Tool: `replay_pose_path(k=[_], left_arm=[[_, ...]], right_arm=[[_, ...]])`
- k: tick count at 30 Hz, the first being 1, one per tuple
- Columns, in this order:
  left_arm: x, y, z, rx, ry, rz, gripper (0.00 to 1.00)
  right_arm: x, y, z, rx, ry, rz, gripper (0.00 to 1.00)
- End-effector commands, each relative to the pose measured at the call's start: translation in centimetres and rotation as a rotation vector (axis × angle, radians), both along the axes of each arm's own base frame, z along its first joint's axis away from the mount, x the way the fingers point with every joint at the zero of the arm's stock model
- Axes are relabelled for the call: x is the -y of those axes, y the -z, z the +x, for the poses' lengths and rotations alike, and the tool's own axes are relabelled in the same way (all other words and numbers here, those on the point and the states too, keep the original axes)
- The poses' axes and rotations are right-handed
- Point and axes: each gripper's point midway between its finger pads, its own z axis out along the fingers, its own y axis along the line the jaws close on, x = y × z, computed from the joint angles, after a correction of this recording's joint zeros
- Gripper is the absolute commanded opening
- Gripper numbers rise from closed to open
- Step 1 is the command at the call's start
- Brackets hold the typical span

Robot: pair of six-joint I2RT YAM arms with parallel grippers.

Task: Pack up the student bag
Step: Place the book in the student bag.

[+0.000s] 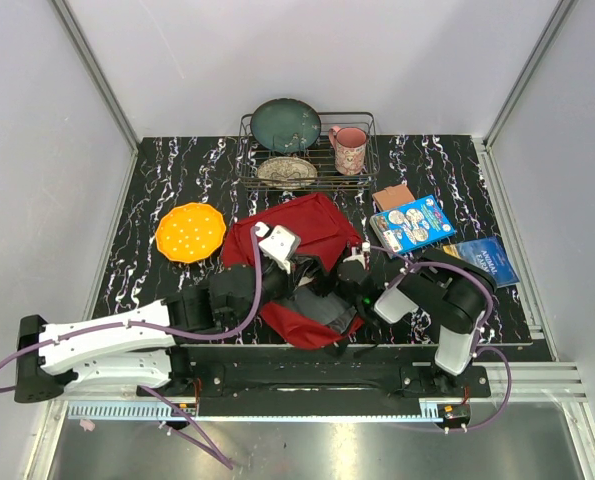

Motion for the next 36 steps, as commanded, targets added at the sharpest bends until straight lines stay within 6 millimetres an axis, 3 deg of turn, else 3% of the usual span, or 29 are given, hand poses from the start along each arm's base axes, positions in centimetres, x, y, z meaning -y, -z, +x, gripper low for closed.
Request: replay_pose_path(k=[1, 6, 7, 8, 10, 11, 12, 13, 14, 16, 17, 18, 19, 20, 21, 22, 23, 24, 26, 27, 28, 30, 31, 33, 36], left_arm=[[-0.2, -4.9, -0.4, 0.041, 0.001, -0.184, 0.00], [-0.9, -4.1, 0.2, 0.040, -0.045, -0.154, 0.00], [-1.0, -3.9, 0.3, 0.038, -0.056, -0.150, 0.00], [-1.1, -3.6, 0.5, 0.038, -0.065, -0.146, 0.00], [-1.3, -3.3, 0.8, 0.033, -0.090, -0.148, 0.00], [-1.4, -3.0, 0.9, 0.029, -0.098, -0.145, 0.00], [-1.4, -2.8, 1.0, 0.027, -0.105, -0.142, 0.00], [-1.5, -2.8, 1.2, 0.025, -0.119, -0.143, 0.00], [-1.6, -2.5, 1.3, 0.022, -0.127, -0.138, 0.00], [-1.7, -2.3, 1.7, 0.018, -0.145, -0.137, 0.00], [-1.8, -2.2, 1.9, 0.015, -0.157, -0.128, 0.00], [-2.0, -2.1, 2.1, 0.010, -0.171, -0.124, 0.00], [-2.1, -2.0, 2.3, 0.005, -0.182, -0.121, 0.00], [-2.3, -1.8, 2.4, 0.001, -0.186, -0.108, 0.01], [-2.3, -1.8, 2.5, 0.000, -0.189, -0.105, 0.03], [-2.5, -1.9, 2.6, -0.001, -0.197, -0.107, 0.04], [-2.7, -1.7, 2.7, -0.003, -0.205, -0.105, 0.01], [-2.8, -1.7, 2.9, -0.005, -0.213, -0.106, 0.00], [-3.0, -1.8, 3.0, -0.009, -0.217, -0.113, 0.02], [-3.0, -1.9, 2.9, -0.009, -0.211, -0.118, 0.26], [-2.9, -2.3, 2.6, -0.006, -0.186, -0.125, 0.43], [-2.8, -2.9, 2.3, -0.001, -0.163, -0.142, 0.55], [-2.8, -3.7, 2.0, 0.003, -0.146, -0.163, 0.71], [-2.8, -4.5, 1.7, 0.005, -0.124, -0.178, 0.83], [-2.9, -6.8, 1.1, 0.034, -0.083, -0.221, 0.96]], right_arm=[[-0.6, -2.4, 0.8, 0.086, -0.023, 0.035, 0.52], [2.2, -2.1, -1.5, 0.082, -0.042, -0.066, 0.66], [3.1, -1.0, -2.4, 0.053, -0.050, -0.110, 0.72], [3.5, -2.2, -2.7, 0.079, -0.053, -0.105, 0.73], [4.4, -1.2, -3.8, 0.038, -0.071, -0.175, 0.76], [4.6, -2.7, -4.1, 0.075, -0.081, -0.180, 0.77], [5.0, -2.9, -4.3, 0.073, -0.081, -0.203, 0.90], [5.7, -2.1, -4.7, 0.037, -0.078, -0.258, 0.91], [6.1, -3.5, -4.8, 0.068, -0.077, -0.255, 0.91], [7.8, -2.7, -5.6, 0.032, -0.063, -0.332, 0.91], [8.5, -4.3, -5.9, 0.059, -0.051, -0.315, 0.91], [9.9, -3.0, -7.0, 0.013, -0.057, -0.378, 0.92], [11.0, -2.8, -7.4, 0.006, -0.041, -0.404, 0.91], [12.0, -4.6, -8.0, 0.043, -0.028, -0.380, 0.90], [13.6, -3.4, -9.2, 0.005, -0.037, -0.446, 0.89], [14.8, -3.9, -9.4, 0.017, -0.012, -0.464, 0.88], [15.8, -5.9, -9.8, 0.066, 0.017, -0.423, 0.88], [17.6, -5.0, -10.7, 0.038, 0.026, -0.481, 0.86], [20.0, -8.1, -10.7, 0.111, 0.128, -0.434, 0.86], [22.3, -7.6, -10.8, 0.097, 0.198, -0.496, 0.85], [23.5, -8.9, -10.7, 0.117, 0.247, -0.486, 0.85], [26.4, -9.7, -10.4, 0.133, 0.366, -0.534, 0.85], [27.0, -10.8, -10.2, 0.153, 0.394, -0.543, 0.86], [27.9, -11.1, -9.5, 0.148, 0.444, -0.628, 0.86], [28.8, -12.1, -8.3, 0.147, 0.498, -0.771, 0.98]])
